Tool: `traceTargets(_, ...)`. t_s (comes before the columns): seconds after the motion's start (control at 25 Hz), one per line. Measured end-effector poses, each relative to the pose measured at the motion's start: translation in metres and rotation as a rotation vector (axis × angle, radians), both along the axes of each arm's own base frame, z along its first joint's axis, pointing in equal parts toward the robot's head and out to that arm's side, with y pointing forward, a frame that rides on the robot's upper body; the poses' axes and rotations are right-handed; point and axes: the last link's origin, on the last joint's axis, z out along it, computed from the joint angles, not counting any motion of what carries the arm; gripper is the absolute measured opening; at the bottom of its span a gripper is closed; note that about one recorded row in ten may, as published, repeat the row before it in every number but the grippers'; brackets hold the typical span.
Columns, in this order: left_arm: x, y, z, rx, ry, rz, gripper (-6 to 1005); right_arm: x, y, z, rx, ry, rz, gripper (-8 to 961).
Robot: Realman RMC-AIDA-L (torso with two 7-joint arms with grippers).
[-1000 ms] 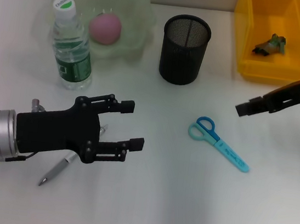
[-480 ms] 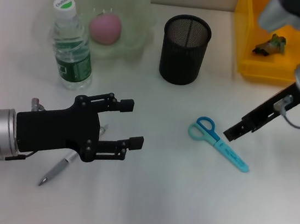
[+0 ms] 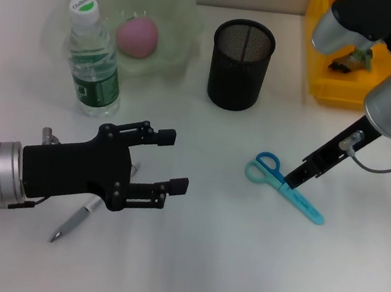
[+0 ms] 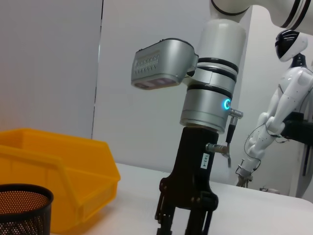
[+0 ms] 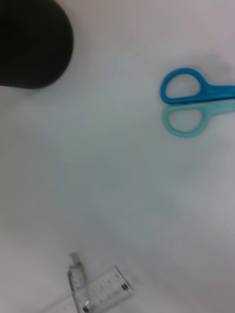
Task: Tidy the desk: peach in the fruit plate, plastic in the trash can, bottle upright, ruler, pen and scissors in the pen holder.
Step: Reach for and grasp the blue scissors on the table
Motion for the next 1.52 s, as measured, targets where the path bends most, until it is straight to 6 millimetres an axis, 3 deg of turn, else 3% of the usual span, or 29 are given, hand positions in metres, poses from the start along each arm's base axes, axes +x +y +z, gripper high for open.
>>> traceTargets(0.72,-0.001,-0.001,0.000,0.001,0.001,0.004,788,-0.002,-0.006,-0.027,-0.005,-0.017,0.010,609)
traceTargets(1.52,-0.003,-0.002,-0.001,0.004,0.002,0.013,788,0.006,-0.005,-0.031,0.002,-0.031,-0.004,609)
